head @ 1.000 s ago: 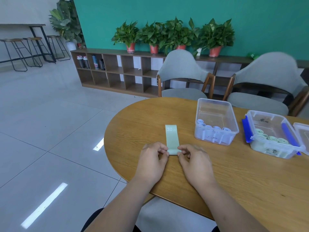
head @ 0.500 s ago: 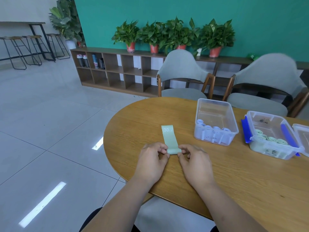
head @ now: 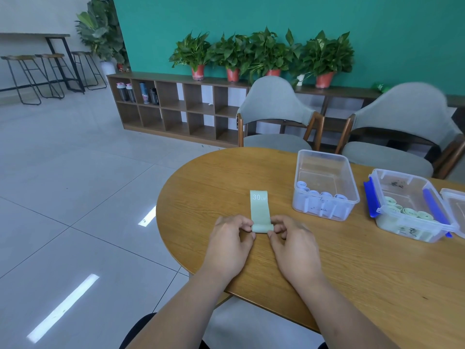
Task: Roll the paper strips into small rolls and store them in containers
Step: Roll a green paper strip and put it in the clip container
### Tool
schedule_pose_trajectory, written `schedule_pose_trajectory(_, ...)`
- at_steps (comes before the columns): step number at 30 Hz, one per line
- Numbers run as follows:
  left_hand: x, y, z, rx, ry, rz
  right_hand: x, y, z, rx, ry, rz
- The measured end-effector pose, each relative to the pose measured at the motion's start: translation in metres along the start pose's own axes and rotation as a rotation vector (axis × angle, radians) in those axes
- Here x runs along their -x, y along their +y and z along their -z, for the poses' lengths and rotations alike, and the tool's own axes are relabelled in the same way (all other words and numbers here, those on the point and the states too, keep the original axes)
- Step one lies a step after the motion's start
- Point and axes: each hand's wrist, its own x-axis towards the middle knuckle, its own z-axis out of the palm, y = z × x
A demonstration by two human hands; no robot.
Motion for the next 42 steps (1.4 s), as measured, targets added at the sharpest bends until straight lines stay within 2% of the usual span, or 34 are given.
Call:
schedule_pose_trajectory(14,0.0002,0.0006,0.0,0.002,0.022,-0.011,-0.0001,0.0012,0.0015,0.017,-0.01,0.035)
schedule_pose_trajectory(22,0.0001,0.0015,0.0019,0.011,0.02,0.031,-0.0005,0.0004,0.0057,-0.104,-0.002,-0.021)
schedule_pose_trajectory(31,0.0005,-0.0016,-0.0009,-0.007,0.015,-0.008,-0.0009,0.0037,0.0023,-0.045,-0.016,0.013)
schedule_pose_trajectory(42,0.0009,0.0007,0.0035,0.014,0.011,0.014,-0.0001,0.0004,0.0055,-0.162,-0.008,-0.055)
